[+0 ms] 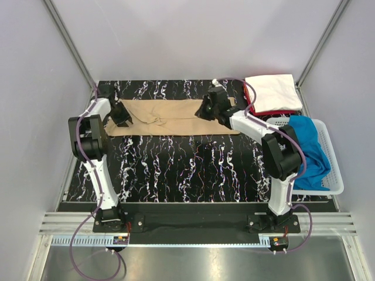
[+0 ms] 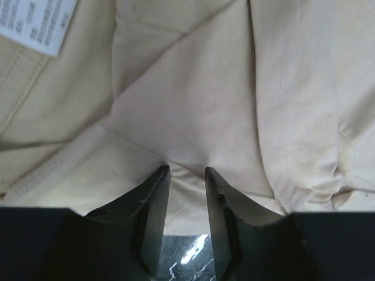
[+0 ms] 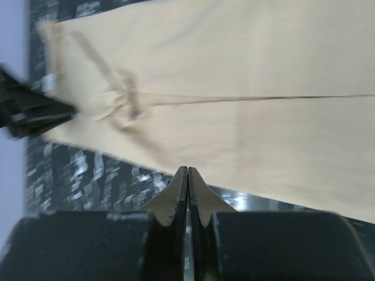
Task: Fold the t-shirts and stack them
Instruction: Fold the tshirt
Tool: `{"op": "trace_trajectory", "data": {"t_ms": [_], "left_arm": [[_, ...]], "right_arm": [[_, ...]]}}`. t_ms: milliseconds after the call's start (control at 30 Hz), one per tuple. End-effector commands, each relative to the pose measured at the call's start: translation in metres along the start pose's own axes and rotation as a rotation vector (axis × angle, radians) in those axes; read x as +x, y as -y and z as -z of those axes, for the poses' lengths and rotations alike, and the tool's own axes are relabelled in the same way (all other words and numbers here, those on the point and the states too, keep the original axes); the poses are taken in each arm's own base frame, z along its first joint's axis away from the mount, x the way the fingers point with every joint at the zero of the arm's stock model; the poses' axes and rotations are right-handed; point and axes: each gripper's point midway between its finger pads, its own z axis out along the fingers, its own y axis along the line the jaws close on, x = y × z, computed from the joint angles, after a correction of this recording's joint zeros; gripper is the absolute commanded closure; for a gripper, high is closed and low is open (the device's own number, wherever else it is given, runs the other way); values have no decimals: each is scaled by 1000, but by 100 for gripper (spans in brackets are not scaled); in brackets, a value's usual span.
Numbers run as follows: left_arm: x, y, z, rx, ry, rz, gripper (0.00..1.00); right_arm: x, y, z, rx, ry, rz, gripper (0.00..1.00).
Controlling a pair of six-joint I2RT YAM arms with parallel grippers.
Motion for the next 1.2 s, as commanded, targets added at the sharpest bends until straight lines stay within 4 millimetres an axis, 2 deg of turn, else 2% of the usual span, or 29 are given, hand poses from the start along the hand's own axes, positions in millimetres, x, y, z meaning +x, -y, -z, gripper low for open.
{"op": "trace_trajectory", "data": {"t_ms": [0, 100, 133, 200, 233, 267, 300, 333, 367, 400, 467, 567, 600, 633, 733, 767, 833, 867, 933, 967, 1000, 1033, 1067, 1133, 1167], "left_arm": [[-20, -4, -17, -40, 48, 4, 62], [-30, -7, -25, -50, 57, 11, 62], [-42, -1, -23, -35, 82, 7, 62], [-49, 1, -32, -18, 79, 7, 62], [-62, 12, -29, 19, 101, -3, 62], [-67, 17, -32, 45, 102, -14, 62], [-66, 19, -43, 59, 82, -18, 62], [-78, 33, -39, 114, 97, -32, 61], [-76, 35, -49, 136, 77, -43, 60], [-89, 49, -43, 178, 102, -61, 60], [-87, 60, -47, 239, 80, -74, 60], [-94, 76, -37, 288, 102, -111, 59], [-95, 76, -34, 277, 113, -117, 59], [-98, 77, -28, 276, 123, -123, 59], [-112, 86, 5, 279, 189, -148, 56], [-121, 93, 26, 290, 230, -161, 55], [-129, 98, 48, 289, 276, -169, 55], [-134, 102, 68, 290, 316, -173, 54], [-136, 103, 82, 285, 337, -172, 53], [-135, 105, 94, 292, 342, -173, 52], [-132, 106, 97, 297, 334, -172, 51], [-127, 109, 100, 316, 317, -172, 52], [-117, 111, 104, 325, 296, -168, 53], [-102, 110, 106, 323, 269, -166, 53], [-94, 118, 114, 329, 273, -190, 53]], "right_arm": [[-30, 52, 22, 213, 110, 25, 93], [-28, 103, 31, 369, 100, 33, 93], [-31, 115, 35, 415, 106, 55, 93], [-36, 132, 44, 467, 105, 61, 92], [-41, 142, 49, 490, 107, 72, 92], [-45, 148, 52, 514, 118, 83, 92], [-43, 155, 54, 537, 104, 103, 92], [-42, 163, 56, 560, 99, 113, 92], [-38, 167, 56, 572, 83, 121, 93], [-34, 170, 55, 577, 68, 135, 93], [-22, 177, 47, 580, 29, 137, 93], [-4, 188, 37, 590, -24, 125, 95], [3, 192, 36, 599, -43, 126, 95], [6, 195, 38, 612, -49, 126, 95], [23, 202, 45, 623, -82, 104, 96], [35, 202, 45, 608, -109, 94, 96], [45, 207, 46, 614, -134, 82, 96], [50, 209, 45, 617, -145, 75, 96], [61, 213, 49, 627, -163, 57, 97], [63, 213, 52, 627, -163, 48, 97], [73, 216, 56, 634, -180, 31, 97], [75, 210, 59, 616, -182, 19, 97], [86, 213, 64, 623, -201, 2, 97], [96, 202, 68, 594, -217, 0, 97], [108, 201, 72, 594, -239, 4, 97]]}}
